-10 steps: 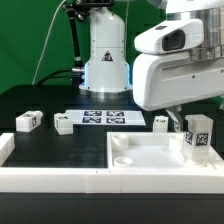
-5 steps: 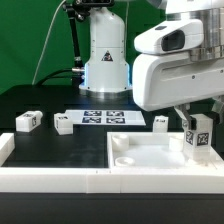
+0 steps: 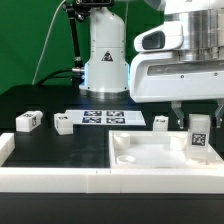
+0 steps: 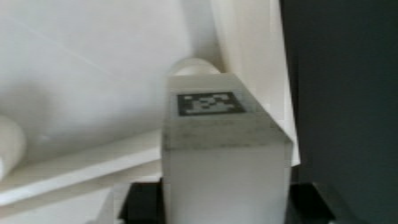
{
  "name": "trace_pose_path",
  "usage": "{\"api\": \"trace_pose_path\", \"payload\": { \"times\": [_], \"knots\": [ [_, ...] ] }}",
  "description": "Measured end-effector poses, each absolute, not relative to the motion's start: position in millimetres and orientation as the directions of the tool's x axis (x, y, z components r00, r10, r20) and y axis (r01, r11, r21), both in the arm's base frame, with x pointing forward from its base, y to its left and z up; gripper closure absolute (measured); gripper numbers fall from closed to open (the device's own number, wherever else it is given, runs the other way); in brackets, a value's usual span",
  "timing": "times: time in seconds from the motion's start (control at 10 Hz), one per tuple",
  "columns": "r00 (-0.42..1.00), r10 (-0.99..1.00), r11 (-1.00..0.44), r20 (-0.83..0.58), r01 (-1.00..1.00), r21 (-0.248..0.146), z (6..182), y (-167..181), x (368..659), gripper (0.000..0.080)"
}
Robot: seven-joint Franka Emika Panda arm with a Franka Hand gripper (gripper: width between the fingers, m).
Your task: Assemble one leg
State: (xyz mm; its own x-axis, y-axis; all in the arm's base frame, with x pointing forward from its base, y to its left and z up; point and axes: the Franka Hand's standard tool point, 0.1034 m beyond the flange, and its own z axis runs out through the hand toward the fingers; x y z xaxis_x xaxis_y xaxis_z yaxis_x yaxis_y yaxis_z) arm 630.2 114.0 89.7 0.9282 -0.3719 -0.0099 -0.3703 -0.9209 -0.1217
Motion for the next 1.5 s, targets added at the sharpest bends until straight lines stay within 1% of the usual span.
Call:
{"api": "trace_pose_path", "payload": {
  "times": [0.1,0.2,0.3,0.4,0.5,0.7,0.8,0.9,1.0,1.1,1.2,1.4,1.5],
  "knots": [
    [0.867,-0.498,-0.860,-0.020,-0.496,-0.116,89.1,112.0,630.7,0.0505],
    [0.789,-0.614,-0.782,-0.021,-0.612,-0.119,89.2,110.4,632.2,0.0505],
    [0.716,-0.697,-0.710,-0.018,-0.694,-0.122,89.5,109.8,631.8,0.0505],
    [0.670,-0.742,-0.663,-0.021,-0.739,-0.117,89.9,111.0,630.5,0.0505],
    [0.551,-0.834,-0.545,-0.034,-0.831,-0.110,90.0,110.7,630.0,0.0505],
    [0.479,-0.876,-0.471,-0.055,-0.875,-0.111,89.6,109.4,629.8,0.0501],
    [0.478,-0.877,-0.470,-0.059,-0.876,-0.112,89.5,110.9,629.6,0.0501],
    [0.524,-0.850,-0.516,-0.053,-0.849,-0.115,89.5,111.2,629.5,0.0307],
    [0.538,-0.841,-0.529,-0.054,-0.840,-0.118,89.6,112.3,629.5,0.0201],
    [0.593,-0.804,-0.585,-0.046,-0.802,-0.121,89.8,112.2,629.6,0.0201],
    [0.715,-0.698,-0.708,-0.024,-0.695,-0.126,90.1,111.8,630.1,0.0161],
    [0.853,-0.522,-0.847,0.008,-0.517,-0.123,90.0,113.9,629.6,0.0152],
    [0.924,-0.382,-0.919,0.026,-0.376,-0.120,89.3,115.2,629.1,0.0151]
  ]
}}
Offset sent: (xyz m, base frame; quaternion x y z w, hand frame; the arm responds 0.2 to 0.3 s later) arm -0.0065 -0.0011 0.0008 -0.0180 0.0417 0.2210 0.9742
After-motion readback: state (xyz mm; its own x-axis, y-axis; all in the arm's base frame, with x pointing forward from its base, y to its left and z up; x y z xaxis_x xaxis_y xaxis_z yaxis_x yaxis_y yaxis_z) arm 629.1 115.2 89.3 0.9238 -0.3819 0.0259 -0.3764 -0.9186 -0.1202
